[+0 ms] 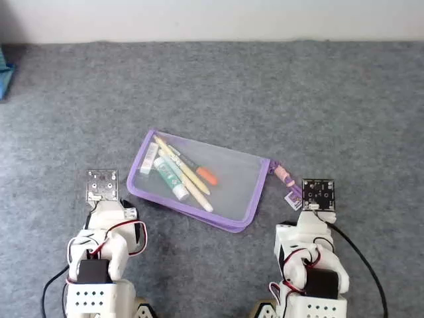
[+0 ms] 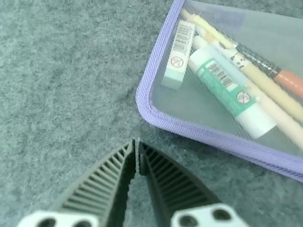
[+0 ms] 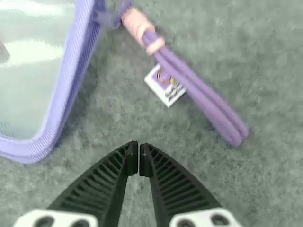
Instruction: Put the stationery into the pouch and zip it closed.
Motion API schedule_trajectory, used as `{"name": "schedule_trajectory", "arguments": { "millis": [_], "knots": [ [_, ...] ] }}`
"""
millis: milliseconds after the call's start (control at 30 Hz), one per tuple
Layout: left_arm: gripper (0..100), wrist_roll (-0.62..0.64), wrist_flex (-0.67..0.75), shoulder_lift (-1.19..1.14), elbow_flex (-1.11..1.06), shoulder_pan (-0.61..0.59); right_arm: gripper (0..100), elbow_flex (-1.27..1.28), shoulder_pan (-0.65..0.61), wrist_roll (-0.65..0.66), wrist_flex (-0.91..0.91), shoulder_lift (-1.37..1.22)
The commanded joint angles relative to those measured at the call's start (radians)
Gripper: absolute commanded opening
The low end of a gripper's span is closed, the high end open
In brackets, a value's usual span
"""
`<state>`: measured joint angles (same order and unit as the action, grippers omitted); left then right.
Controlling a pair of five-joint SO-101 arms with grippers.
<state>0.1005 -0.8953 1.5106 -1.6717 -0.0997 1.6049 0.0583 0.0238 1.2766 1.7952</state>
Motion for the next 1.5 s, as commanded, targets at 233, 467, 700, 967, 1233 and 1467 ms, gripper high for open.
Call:
{"name": "schedule_trajectory", "arguments": {
  "millis": [233,467,700,967,1233,1467],
  "knots": [
    [1,-0.018,0.023,0.012,-0.005,0.008,0.8,0.075,0.008,-0.002,-0.005,0.007],
    [1,-0.012,0.021,0.012,-0.004,0.002,0.8,0.078,0.008,-0.003,0.025,0.007],
    [1,-0.011,0.057,0.012,-0.010,0.008,0.9,0.078,0.008,-0.006,0.025,0.007],
    [1,-0.011,0.055,0.012,-0.010,0.009,0.9,0.078,0.012,-0.008,0.025,0.007],
    [1,-0.011,0.055,0.012,-0.010,0.009,0.9,0.078,0.012,-0.008,0.025,0.007],
    [1,-0.011,0.055,0.012,-0.010,0.009,0.9,0.078,0.012,-0.008,0.025,0.007]
  ]
}}
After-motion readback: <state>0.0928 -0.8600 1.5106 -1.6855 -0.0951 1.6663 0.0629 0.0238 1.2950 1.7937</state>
